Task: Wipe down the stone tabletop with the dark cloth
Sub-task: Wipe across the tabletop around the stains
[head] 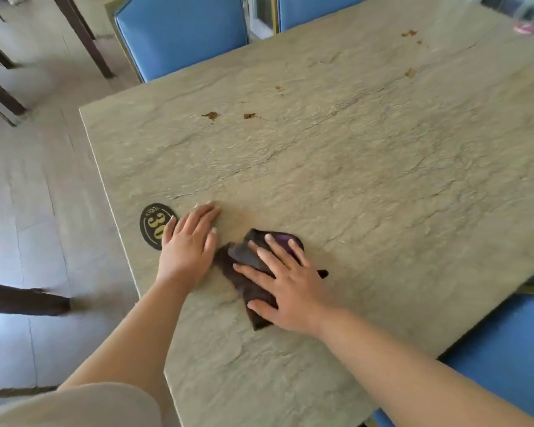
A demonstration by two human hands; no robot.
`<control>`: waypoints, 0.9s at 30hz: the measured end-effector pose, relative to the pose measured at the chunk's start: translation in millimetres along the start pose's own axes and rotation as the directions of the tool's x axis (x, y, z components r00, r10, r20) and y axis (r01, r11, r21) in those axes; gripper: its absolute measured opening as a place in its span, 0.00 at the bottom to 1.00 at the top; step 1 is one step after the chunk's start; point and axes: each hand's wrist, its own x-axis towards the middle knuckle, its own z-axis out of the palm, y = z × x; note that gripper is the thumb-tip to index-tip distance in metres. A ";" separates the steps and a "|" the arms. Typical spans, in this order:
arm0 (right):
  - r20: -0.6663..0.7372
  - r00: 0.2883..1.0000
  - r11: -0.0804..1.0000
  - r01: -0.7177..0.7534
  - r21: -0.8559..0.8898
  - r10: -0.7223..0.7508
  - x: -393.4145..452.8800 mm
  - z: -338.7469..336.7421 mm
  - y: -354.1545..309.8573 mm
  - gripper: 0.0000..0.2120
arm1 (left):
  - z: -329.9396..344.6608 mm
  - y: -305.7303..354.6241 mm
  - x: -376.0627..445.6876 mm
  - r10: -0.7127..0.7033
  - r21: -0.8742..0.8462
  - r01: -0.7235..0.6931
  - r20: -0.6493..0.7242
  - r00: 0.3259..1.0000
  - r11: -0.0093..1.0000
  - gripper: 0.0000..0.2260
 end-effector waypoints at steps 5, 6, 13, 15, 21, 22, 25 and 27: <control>0.036 0.999 0.997 0.033 -0.069 -0.031 16.9 -1.5 19.4 0.29 | -0.2 -14.6 -1.4 0.096 -0.020 -0.096 0.013 0.995 0.995 0.25; -0.009 0.994 0.992 -0.106 -0.066 0.106 36.5 -2.2 29.5 0.30 | 0.0 -14.0 -0.5 0.103 -0.036 -0.103 0.006 0.995 0.994 0.24; -0.061 0.672 0.674 -0.736 0.054 0.738 166.9 -9.0 33.0 0.32 | 1.8 -18.5 2.2 0.129 -0.200 -0.136 -0.046 0.991 0.970 0.28; -0.066 0.796 0.798 -0.603 0.014 0.602 170.7 -3.3 6.9 0.31 | -0.3 -21.0 2.0 0.096 -0.321 -0.118 -0.083 0.992 0.940 0.30; -0.036 0.964 0.964 -0.264 -0.032 0.263 87.0 2.4 -8.8 0.28 | -2.2 -25.0 2.3 0.101 -0.439 -0.131 -0.090 0.991 0.889 0.31; -0.042 0.943 0.943 -0.332 -0.034 0.330 71.5 3.0 -5.7 0.28 | -1.8 -24.9 2.0 0.109 -0.437 -0.133 -0.081 0.991 0.890 0.31; -0.153 0.725 0.736 -0.677 0.025 0.672 45.9 13.0 -31.5 0.29 | -1.2 -24.7 2.0 0.105 -0.453 -0.121 -0.062 0.993 0.883 0.32; -0.206 0.640 0.662 -0.747 0.061 0.740 50.3 24.7 -75.7 0.29 | -0.1 -25.7 3.2 0.104 -0.459 -0.120 -0.059 0.993 0.880 0.33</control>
